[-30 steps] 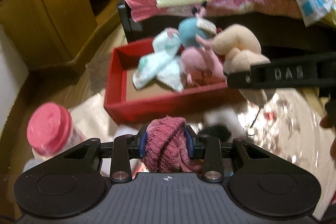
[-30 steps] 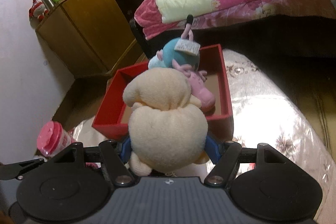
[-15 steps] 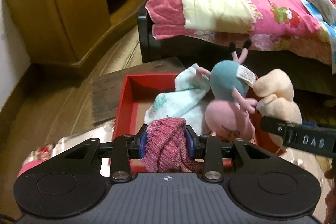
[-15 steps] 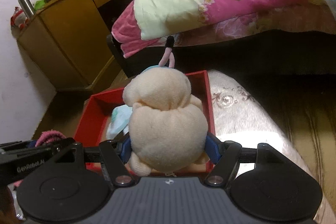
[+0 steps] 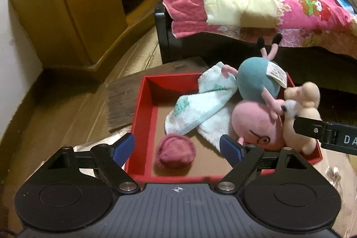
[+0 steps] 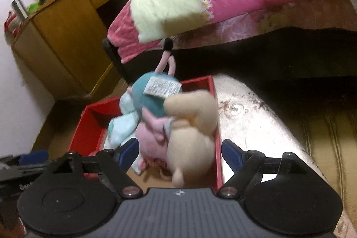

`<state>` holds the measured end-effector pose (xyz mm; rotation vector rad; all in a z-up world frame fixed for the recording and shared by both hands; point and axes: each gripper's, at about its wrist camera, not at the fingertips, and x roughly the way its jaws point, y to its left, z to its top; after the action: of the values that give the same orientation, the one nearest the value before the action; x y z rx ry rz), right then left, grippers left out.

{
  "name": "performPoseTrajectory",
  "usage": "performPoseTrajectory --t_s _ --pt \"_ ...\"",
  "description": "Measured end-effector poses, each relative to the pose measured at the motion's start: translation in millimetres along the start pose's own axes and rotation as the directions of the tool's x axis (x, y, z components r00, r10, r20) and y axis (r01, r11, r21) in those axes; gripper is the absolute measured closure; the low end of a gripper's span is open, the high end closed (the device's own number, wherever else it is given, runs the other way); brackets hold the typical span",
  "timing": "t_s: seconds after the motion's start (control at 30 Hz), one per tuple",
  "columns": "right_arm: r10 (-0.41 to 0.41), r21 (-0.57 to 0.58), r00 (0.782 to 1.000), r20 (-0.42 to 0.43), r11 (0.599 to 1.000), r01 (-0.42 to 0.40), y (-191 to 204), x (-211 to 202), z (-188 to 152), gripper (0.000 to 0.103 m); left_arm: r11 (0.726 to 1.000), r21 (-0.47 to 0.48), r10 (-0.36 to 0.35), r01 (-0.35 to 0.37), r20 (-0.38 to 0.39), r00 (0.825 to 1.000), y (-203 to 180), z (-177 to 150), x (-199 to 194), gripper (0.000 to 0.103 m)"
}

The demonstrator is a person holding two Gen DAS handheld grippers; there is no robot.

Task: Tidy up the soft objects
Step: 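Open the left tool over the red box while the right tool releases the beige plush into it, then withdraw both tools from the box toward the remaining items, then grasp the purple fuzzy towel with the right tool while the left tool approaches the blue face mask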

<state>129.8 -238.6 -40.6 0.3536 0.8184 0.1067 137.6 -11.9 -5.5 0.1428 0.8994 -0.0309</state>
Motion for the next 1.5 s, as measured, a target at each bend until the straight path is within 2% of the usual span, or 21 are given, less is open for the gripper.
performPoseTrajectory --t_s 0.2,0.33,0.5,0.87,1.5 --pt "0.021 -0.007 1.0 -0.007 1.0 -0.021 11 -28 -18 0.049 0.999 0.05 0.016 -0.017 0.03 0.999 -3 -19 -27 0.021" --pt "0.041 -0.033 0.999 0.005 0.999 -0.041 20 -46 -29 0.049 0.998 0.062 0.013 -0.015 0.021 1.0 -4 -33 -36 0.021" --pt "0.028 -0.085 1.0 0.003 0.996 -0.028 29 -60 -43 0.049 0.997 0.079 0.006 -0.006 0.002 1.0 -7 -49 -42 0.021" --pt "0.07 -0.109 0.997 -0.028 0.991 -0.073 37 -76 -66 0.049 0.996 0.091 -0.008 0.007 0.003 1.0 -12 -66 -58 0.021" --pt "0.055 -0.13 0.997 -0.053 0.99 -0.061 32 -85 -88 0.049 0.995 0.102 -0.019 0.017 0.017 1.0 -11 -84 -76 0.02"
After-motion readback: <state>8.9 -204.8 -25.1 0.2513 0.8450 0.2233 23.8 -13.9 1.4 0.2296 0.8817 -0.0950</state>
